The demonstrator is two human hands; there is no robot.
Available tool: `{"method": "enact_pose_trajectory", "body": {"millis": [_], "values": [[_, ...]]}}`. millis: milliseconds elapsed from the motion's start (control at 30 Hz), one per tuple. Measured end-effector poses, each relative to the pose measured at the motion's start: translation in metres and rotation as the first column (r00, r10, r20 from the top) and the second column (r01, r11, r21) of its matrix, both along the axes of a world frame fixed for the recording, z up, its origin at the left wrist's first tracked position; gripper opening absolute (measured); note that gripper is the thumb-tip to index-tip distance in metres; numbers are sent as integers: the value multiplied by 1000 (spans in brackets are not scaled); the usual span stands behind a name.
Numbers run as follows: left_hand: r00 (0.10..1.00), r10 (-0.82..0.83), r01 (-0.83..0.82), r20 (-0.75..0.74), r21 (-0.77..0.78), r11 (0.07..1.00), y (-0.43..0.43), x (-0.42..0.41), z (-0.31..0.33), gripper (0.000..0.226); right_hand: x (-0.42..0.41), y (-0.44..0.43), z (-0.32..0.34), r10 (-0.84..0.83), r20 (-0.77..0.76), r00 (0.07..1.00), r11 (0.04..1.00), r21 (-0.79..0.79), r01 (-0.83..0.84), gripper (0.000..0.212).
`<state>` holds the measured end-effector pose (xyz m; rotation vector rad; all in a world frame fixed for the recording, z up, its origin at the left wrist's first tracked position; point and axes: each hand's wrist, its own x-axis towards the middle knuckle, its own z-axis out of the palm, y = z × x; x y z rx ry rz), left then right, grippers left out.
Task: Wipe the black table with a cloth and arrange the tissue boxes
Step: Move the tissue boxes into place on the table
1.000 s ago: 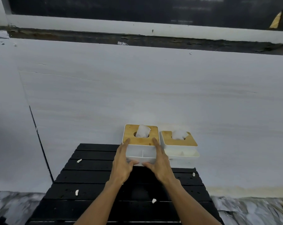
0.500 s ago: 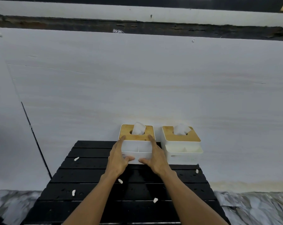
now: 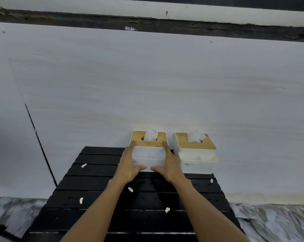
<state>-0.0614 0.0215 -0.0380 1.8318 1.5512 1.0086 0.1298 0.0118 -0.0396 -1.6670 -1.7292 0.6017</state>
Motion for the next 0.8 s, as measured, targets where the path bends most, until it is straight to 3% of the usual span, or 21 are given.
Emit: {"method": "enact_pose_trajectory", "body": {"millis": [267,667,733,800], "values": [[991,88,-83,-106,44,996,-73,-20,13,97,1,-70,24,23,-17,1000,998,61,-22,112],[943,9,43,-332,147,988,-257,-22,-2,46,59,-261,19,-123,133,983,988,111,108,46],[922,-7,66,-388,139,988,-277,-23,-7,44,75,-298,3,-191,186,964,978,120,170,55],[901,-27,85,-432,114,990,-293,-24,-14,43,91,-333,-18,-208,323,923,978,81,192,83]]}}
